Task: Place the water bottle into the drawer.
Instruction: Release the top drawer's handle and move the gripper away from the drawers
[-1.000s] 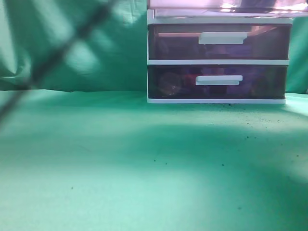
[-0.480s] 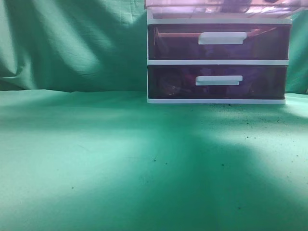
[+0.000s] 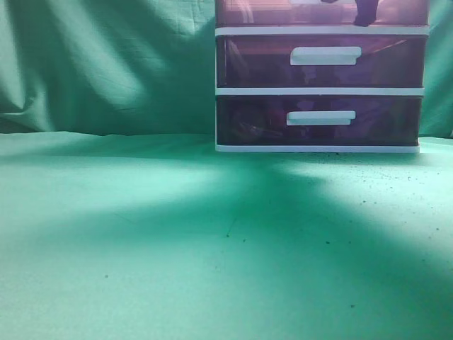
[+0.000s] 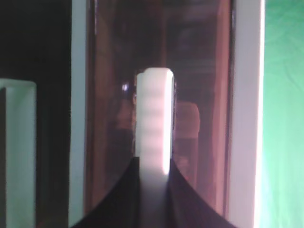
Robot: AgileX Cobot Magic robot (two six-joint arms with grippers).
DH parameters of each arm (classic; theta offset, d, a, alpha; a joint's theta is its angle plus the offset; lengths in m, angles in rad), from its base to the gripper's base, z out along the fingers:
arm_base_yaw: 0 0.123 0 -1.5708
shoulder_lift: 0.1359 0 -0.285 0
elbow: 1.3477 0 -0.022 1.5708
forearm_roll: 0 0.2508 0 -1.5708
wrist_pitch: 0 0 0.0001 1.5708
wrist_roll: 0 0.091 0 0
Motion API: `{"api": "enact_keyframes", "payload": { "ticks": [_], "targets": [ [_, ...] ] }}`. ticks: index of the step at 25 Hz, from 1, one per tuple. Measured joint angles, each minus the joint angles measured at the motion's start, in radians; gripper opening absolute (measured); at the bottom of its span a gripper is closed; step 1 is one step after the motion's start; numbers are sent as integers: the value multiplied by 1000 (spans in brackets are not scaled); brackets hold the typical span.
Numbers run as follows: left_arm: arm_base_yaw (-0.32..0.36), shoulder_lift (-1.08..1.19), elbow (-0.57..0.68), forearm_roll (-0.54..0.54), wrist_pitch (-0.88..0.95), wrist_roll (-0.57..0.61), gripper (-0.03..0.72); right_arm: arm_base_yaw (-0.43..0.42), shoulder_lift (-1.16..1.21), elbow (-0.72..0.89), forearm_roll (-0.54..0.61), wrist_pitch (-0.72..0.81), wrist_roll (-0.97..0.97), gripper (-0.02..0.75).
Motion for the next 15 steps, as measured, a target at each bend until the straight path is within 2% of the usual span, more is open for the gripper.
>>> {"api": "enact_keyframes", "payload": {
  "ticks": [8, 9, 13, 15],
  "targets": [
    [0, -133, 261, -19, -144, -18, 47, -6, 10, -11, -37, -7, 32, 83],
    [0, -152, 294, -19, -163, -23, 47, -6, 10, -11, -39, -14, 40, 155],
    [0, -205, 392, 6, -210, -60, 47, 3, -6, 4, -44, -41, 52, 341],
    [0, -220, 430, 27, -214, -81, 47, 15, -26, 25, -44, -58, 58, 394]
  ]
}}
